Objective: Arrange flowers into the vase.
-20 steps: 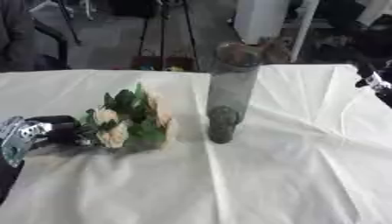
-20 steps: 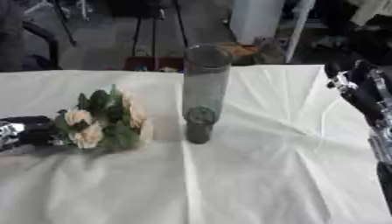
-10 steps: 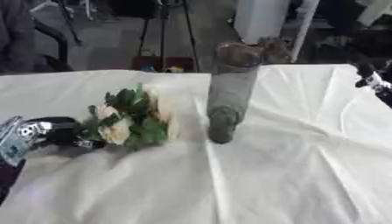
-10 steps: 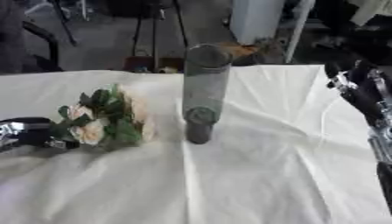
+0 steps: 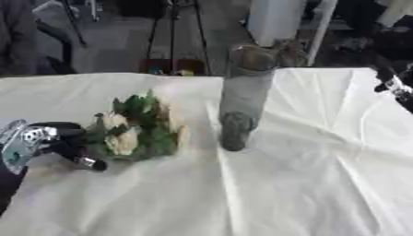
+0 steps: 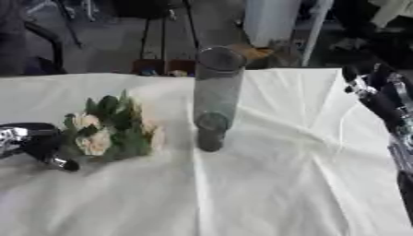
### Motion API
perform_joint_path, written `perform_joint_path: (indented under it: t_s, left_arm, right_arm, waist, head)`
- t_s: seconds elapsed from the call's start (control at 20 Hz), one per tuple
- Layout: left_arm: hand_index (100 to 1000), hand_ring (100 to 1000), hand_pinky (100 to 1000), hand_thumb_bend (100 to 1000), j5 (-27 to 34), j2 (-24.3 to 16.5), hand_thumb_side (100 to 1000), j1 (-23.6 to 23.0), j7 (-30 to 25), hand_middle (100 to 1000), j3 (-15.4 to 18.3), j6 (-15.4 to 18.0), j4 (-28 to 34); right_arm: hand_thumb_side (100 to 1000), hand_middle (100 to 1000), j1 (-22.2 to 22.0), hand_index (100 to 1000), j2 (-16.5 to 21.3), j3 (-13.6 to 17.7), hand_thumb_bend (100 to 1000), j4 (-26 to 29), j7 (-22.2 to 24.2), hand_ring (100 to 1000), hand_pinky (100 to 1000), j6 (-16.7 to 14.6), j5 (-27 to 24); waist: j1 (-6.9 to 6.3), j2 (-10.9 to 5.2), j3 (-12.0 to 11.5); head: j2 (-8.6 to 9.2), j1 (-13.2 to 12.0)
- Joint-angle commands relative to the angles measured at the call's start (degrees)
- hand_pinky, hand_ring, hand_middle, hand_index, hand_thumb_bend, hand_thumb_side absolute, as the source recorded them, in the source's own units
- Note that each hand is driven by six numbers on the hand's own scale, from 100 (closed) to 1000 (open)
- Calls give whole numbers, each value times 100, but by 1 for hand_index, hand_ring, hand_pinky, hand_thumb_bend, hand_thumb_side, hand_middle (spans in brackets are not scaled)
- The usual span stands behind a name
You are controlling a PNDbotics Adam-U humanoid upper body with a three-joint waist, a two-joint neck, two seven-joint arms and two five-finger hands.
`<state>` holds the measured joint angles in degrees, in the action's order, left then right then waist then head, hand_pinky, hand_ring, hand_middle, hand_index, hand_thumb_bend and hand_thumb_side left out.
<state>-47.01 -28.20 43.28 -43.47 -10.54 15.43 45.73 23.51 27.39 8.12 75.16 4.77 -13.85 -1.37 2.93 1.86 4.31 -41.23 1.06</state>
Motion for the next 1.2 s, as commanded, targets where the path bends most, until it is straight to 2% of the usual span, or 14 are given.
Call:
perform_joint_path:
  t_s: [0.05,0.4,0.6,0.7,0.95,1.2]
  left_arm:
    - [103,100,100,1000,-231,-189,596,111,119,100,11,74,203]
    - [100,100,100,1000,-142,-160,580,140,557,100,74,238,323]
    - [100,100,100,1000,147,-101,591,194,779,100,130,215,340]
    - [100,100,100,1000,216,-88,568,252,895,100,162,157,401]
    - [100,100,100,1000,4,-90,554,349,1353,100,203,-19,630]
    - [100,100,100,1000,-160,-96,551,379,1547,100,202,-50,690]
  right_arm:
    - [580,562,79,715,117,54,488,50,2,504,637,-10,0]
    - [581,562,77,715,123,57,484,46,-3,504,637,-8,3]
    - [581,561,74,715,119,58,482,45,-4,504,637,-9,2]
    - [581,561,73,715,116,58,480,45,-4,504,637,-10,2]
    - [581,561,65,715,113,57,479,43,-1,504,637,-9,1]
    - [581,561,66,715,112,59,477,44,-1,504,637,-8,0]
  waist:
    - [0,-51,-1]
    - [5,-56,0]
    - [9,-60,0]
    - [11,-63,-1]
    - [11,-70,4]
    - [8,-76,13]
  head:
    - [-26,-16]
    - [-27,-15]
    - [-26,-13]
    - [-26,-14]
    - [-28,-24]
    - [-18,-20]
